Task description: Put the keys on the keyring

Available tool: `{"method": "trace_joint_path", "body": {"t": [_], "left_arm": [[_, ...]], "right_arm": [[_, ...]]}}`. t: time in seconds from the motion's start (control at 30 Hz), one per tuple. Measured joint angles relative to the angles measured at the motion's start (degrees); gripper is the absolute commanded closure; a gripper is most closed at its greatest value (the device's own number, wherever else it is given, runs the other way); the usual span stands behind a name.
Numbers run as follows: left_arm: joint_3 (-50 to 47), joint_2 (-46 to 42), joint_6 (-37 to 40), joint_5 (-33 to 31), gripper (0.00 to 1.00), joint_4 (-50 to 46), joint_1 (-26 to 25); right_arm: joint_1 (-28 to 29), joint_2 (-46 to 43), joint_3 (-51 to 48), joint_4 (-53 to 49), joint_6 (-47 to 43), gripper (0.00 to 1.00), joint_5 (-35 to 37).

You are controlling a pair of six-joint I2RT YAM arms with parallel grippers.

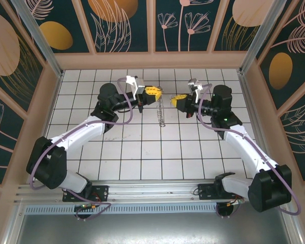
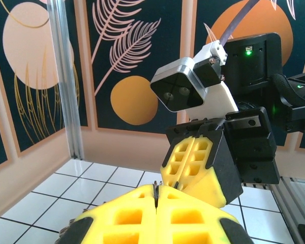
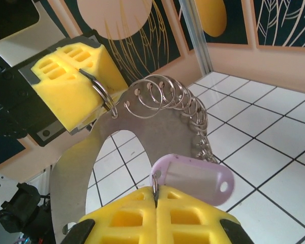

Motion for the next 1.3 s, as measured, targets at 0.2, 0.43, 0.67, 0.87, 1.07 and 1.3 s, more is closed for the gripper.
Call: {"method": "trace_joint_path", "body": {"t": [0.2, 0.43, 0.67, 0.87, 1.07, 1.3], "left_arm": [[0.1, 0.7, 0.0, 1.7, 1.00, -0.1, 0.0], [0.1, 1.1, 0.0, 3.2, 1.00, -0.2, 0.0], [0.2, 1.2, 0.3, 3.9, 1.00, -0.9, 0.0], [0.2, 1.4, 1.1, 4.0, 1.00, -2.5, 0.0], [0.4, 1.6, 1.1, 4.0, 1.00, -3.0, 0.0], [0.8, 2.0, 1.1, 4.0, 1.00, -3.0, 0.0]], "right_arm": [[0.0, 0.0, 0.7, -2.1, -1.1, 1.00, 1.2], [0.0, 0.0, 1.0, -1.6, 0.7, 1.00, 4.2], [1.6, 0.0, 1.0, 0.2, 3.9, 1.00, 6.8], [2.8, -0.7, 1.0, 1.9, 5.6, 1.00, 8.6], [3.5, -1.6, 1.1, 2.8, 6.6, 1.00, 9.0], [5.1, -1.6, 1.3, 2.9, 6.6, 1.00, 9.1]]}}
